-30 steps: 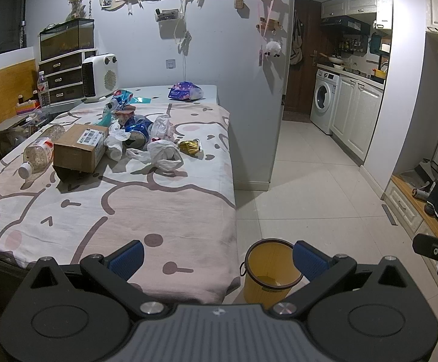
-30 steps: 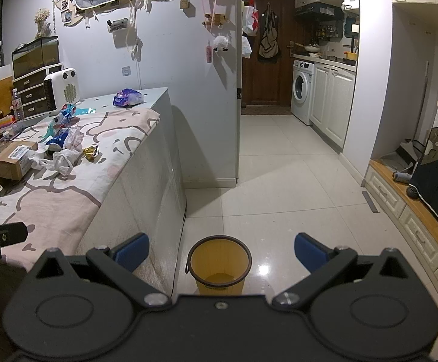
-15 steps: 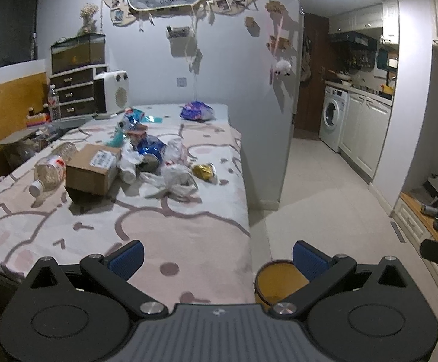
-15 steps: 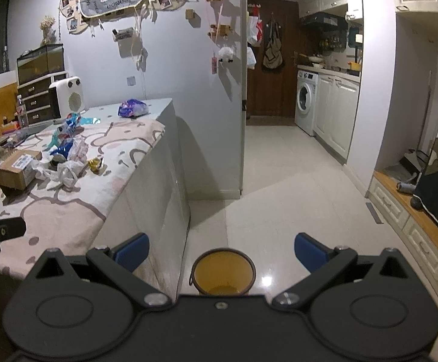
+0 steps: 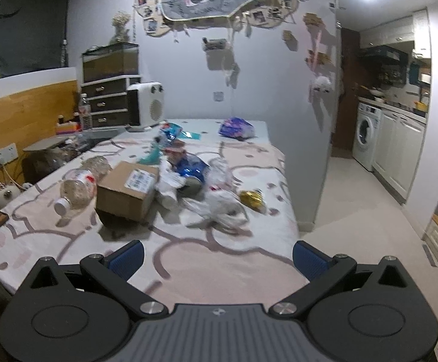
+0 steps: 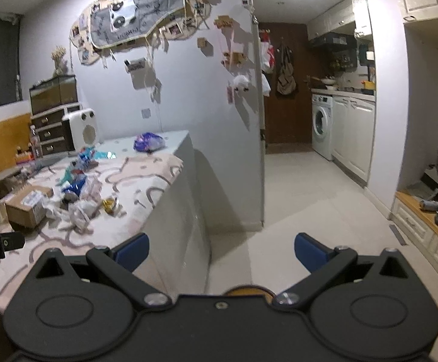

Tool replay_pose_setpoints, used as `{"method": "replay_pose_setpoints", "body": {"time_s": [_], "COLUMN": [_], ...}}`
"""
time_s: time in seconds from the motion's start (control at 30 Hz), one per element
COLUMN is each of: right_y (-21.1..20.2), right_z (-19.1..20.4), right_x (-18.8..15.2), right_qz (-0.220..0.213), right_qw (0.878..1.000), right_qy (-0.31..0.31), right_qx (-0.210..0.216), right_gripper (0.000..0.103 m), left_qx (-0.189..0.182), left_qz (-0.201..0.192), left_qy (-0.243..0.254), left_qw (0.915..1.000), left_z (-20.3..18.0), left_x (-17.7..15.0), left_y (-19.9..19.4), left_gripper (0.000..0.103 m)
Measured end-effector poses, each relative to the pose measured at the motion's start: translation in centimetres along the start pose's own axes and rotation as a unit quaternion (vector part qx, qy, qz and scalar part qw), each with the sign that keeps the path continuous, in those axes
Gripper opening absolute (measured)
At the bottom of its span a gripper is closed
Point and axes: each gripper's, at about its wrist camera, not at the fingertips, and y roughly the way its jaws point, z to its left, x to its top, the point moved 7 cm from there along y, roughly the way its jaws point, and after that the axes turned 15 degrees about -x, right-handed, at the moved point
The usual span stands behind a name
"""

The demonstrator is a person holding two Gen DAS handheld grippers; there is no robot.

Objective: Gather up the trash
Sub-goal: 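Move both tools toward the bed, left toward the cardboard box, right toward white bags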

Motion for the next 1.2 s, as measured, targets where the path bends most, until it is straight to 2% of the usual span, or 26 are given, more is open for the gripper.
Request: {"method": "replay_pose_setpoints", "body": {"time_s": [0.2,0.4,0.57,0.77,0.87,0.97,1.07,1.2], "right_y": [2.3,4.9,6.9,10.5,11.7,12.5,12.9,13.3], "right_z": [2.5,6.1,9.4,13.9,15.7,17.1,18.4,20.1], "right_x": [1.2,1.9,2.3,1.5,1.0,0.8,0.9,0.9], "right_qz": [-0.013,-0.019,-0.033,0.008,0.01,0.012,0.013,0.011], "right_qw": [0.999,0.996,0.993,0.989,0.989,0.987,0.984,0.978], "right_qy": [-0.001,-0.015,-0.021,-0.03,-0.035,-0.034,-0.041,-0.053], "right_qx": [0.031,0.082,0.11,0.142,0.145,0.156,0.174,0.2], "right_gripper": [0.103,0.103,0.103,0.103,0.103,0.103,0.103,0.103], "left_qx": [0.033,0.063,0.071,0.096,0.089,0.064,0.031,0.011], "left_qz": [-0.007,-0.013,-0.002,0.01,0.033,0.024,-0.017,-0.013], "left_qy": [-0.005,-0.004,-0.016,-0.026,-0.067,-0.111,-0.106,-0.075], "left_qw": [0.9994,0.9979,0.9973,0.9949,0.9933,0.9914,0.9937,0.997], "left_z": [3.1,7.4,11.7,16.7,19.1,21.3,22.0,22.0], "left_x": [1.6,3.1,4.1,4.5,4.0,3.5,3.2,2.9], "left_y": [1.8,3.9,6.1,8.0,9.1,9.9,10.2,11.4], "left_gripper": [0.103,0.103,0.103,0.103,0.103,0.103,0.101,0.085]}}
